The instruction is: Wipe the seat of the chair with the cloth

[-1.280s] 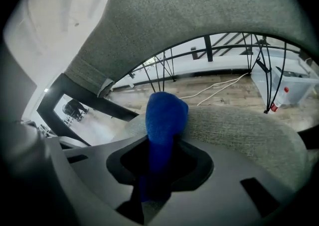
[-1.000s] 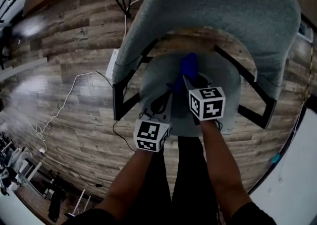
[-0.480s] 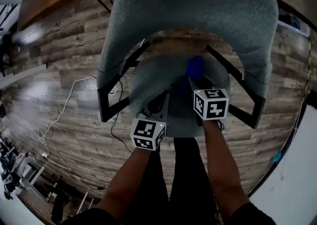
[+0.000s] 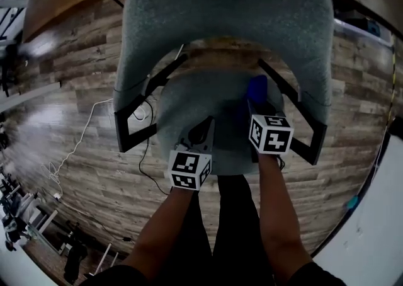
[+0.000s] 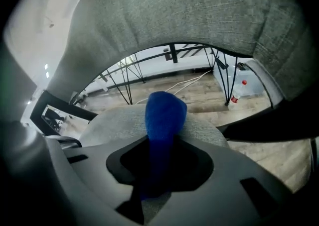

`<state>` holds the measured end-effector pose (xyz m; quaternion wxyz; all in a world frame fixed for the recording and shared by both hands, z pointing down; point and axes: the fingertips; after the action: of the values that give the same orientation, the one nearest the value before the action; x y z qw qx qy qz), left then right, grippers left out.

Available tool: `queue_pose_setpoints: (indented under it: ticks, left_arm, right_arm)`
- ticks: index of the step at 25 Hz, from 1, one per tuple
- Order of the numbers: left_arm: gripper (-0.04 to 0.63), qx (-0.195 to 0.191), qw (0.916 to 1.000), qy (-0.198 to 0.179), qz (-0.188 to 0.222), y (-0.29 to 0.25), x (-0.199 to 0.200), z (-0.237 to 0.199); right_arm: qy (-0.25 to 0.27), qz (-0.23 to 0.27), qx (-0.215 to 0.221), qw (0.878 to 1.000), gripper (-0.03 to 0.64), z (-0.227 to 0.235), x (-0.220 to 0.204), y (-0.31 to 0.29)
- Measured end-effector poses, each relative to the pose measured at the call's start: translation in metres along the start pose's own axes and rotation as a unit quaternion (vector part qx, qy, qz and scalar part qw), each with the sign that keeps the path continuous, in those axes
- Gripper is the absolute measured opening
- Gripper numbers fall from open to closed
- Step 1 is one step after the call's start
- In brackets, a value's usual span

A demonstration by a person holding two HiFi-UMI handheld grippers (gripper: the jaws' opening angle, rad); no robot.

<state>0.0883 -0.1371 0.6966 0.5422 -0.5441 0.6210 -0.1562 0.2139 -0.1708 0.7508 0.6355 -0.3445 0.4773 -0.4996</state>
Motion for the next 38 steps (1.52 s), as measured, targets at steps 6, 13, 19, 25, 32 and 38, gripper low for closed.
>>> queue_pose_setpoints:
  ticks: [6,13,19,25,32,38]
  left_arm:
    - [0.008,0.002,1.0000,-0.006,-0.002,0.005,-0.004,0.000]
    - [0.008,0.003,0.9999,-0.011,0.001,0.016,-0.013,-0.016]
    - [0.008,0.008,0.9998,-0.011,0.015,0.039,-0.022,-0.033]
    - [0.008,0.024,0.9995,-0.003,0.021,0.066,-0.043,-0.058]
    - [0.007,0.051,0.9982,0.020,0.024,0.099,-0.076,-0.095]
    - [0.006,0.073,0.9964,0.032,0.030,0.124,-0.098,-0.126]
  right_arm:
    - [0.018,0.009,-0.051,0.999,0.109,0.018,-0.007,0.010]
    - [0.017,0.019,-0.110,0.994,0.109,0.042,-0.009,0.020]
    - [0.035,0.043,-0.120,0.991,0.109,0.018,-0.005,0.031]
    - [0.057,0.048,-0.052,0.996,0.109,-0.061,-0.022,0.020]
    - [0.097,0.029,0.017,0.995,0.109,-0.168,-0.044,-0.005]
    - [0.123,0.008,0.055,0.991,0.109,-0.239,-0.066,-0.025]
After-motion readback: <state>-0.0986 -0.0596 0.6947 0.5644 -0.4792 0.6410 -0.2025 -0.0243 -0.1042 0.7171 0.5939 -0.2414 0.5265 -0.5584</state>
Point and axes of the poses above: the fingertips, and each gripper's own axes: y backward along the fingers, z to its right, x out of its top, and after that the axes turned 9 degrees about -z, right-handed
